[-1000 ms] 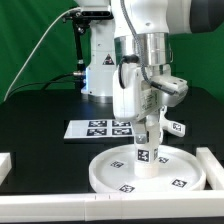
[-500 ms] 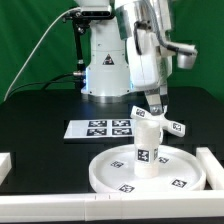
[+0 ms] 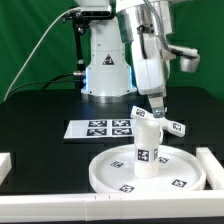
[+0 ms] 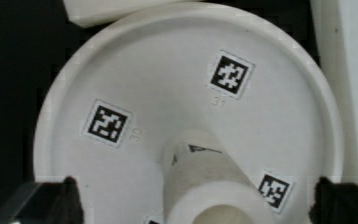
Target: Assemble round table
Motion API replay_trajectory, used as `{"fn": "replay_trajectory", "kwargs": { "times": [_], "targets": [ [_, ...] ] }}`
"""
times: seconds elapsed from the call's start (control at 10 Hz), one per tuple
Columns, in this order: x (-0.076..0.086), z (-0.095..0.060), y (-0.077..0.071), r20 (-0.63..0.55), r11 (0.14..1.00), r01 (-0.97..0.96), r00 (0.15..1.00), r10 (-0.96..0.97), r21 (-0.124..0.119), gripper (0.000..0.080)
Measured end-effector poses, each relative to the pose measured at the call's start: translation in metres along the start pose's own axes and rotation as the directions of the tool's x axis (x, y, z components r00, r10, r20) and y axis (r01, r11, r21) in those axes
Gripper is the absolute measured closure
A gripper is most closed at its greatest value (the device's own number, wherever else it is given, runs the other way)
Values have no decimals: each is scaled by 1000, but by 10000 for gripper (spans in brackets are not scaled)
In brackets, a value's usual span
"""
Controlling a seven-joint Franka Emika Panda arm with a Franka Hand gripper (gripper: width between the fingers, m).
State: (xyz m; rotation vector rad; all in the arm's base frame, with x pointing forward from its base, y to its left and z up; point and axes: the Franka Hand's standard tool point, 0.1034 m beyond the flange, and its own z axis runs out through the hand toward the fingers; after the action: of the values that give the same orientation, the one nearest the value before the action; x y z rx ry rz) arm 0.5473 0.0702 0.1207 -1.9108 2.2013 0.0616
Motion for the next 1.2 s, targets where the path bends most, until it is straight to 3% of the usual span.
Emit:
{"fn": "replay_trajectory", "kwargs": {
  "times": [0.2, 0.3, 0.7, 1.0, 1.2],
  "targets": [
    [-17, -1, 16, 8, 999, -20, 1000, 20, -30, 151],
    [-25, 1, 16, -17, 1000, 24, 1000, -25, -20, 151],
    [-22, 1, 16, -10, 953, 301, 953, -301, -25, 151],
    [-23, 6, 30, 37, 685, 724, 689, -724, -78, 151],
    [-24, 5, 27, 50, 551, 831, 555, -830, -74, 151]
  ]
}}
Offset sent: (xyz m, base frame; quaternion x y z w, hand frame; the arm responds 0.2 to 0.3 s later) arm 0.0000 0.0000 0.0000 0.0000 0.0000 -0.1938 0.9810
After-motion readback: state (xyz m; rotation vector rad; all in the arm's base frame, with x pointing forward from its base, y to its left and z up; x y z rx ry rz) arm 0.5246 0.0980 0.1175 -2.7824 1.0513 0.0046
